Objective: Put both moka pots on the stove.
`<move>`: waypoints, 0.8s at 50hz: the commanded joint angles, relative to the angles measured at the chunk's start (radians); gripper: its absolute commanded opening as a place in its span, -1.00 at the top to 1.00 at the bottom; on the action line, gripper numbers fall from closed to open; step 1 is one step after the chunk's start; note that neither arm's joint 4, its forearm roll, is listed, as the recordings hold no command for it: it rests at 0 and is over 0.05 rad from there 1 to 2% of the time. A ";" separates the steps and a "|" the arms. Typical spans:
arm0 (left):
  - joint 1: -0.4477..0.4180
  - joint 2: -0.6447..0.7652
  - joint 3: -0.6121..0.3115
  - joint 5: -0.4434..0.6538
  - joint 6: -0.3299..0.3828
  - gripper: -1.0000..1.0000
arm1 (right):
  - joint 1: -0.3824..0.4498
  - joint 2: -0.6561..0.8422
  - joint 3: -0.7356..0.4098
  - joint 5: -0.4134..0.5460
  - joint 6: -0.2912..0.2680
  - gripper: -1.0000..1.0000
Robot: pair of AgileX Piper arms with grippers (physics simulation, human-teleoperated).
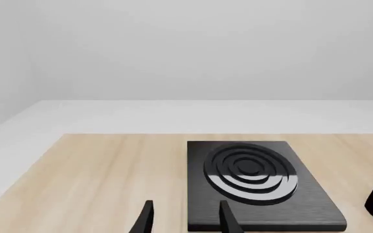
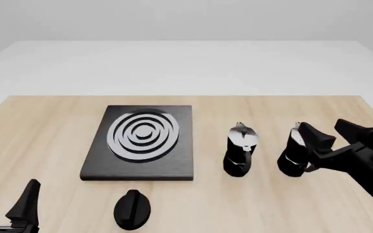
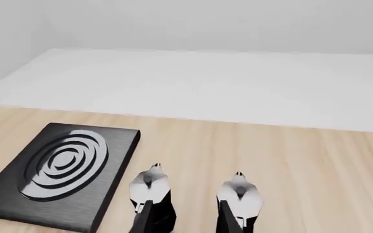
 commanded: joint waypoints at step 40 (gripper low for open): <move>0.000 0.000 0.000 0.000 0.000 -1.00 | 0.127 0.330 0.033 -0.208 0.072 -1.00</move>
